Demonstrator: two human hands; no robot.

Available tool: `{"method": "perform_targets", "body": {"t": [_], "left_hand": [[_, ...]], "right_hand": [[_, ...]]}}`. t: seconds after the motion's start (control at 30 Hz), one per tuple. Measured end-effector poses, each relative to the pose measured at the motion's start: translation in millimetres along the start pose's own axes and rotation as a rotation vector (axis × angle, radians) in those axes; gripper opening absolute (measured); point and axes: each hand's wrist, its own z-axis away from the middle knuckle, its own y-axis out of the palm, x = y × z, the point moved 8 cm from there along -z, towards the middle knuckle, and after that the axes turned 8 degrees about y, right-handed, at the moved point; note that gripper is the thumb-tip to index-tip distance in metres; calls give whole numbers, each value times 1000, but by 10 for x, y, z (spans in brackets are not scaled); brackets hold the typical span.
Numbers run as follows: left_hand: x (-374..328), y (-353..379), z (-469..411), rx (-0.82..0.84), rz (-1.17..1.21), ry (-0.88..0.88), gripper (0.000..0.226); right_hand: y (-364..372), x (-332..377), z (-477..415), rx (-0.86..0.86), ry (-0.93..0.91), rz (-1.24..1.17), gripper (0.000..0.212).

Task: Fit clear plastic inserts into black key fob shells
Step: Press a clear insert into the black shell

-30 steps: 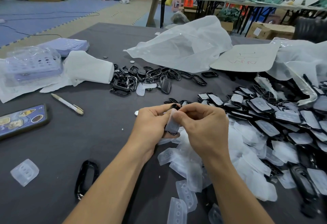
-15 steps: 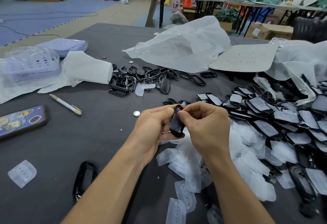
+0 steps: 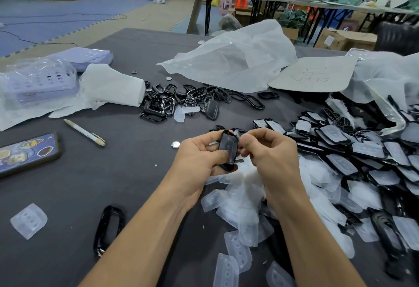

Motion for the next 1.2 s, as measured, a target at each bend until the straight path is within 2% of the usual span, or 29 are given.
{"method": "perform_targets", "body": {"t": [0.23, 0.4, 0.6, 0.8, 0.9, 1.03, 1.2], "left_hand": [[5, 28, 9, 27, -5, -2, 32], [2, 18, 42, 32, -166, -10, 33], [-112, -133, 32, -183, -207, 80, 22], [-124, -161, 45, -235, -251, 83, 23], [-113, -199, 49, -281, -195, 70, 23], [-99, -178, 39, -268, -116, 46, 25], [-148, -168, 39, -226, -205, 81, 25]], "right_hand": [[43, 35, 28, -8, -82, 143, 13], [54, 14, 21, -5, -66, 140, 13], [97, 36, 47, 18, -73, 146, 17], [140, 51, 68, 56, -80, 142, 17], [172, 56, 78, 81, -88, 145, 18], [172, 51, 70, 75, -96, 166, 18], [150, 65, 74, 55, -111, 171, 19]]}}
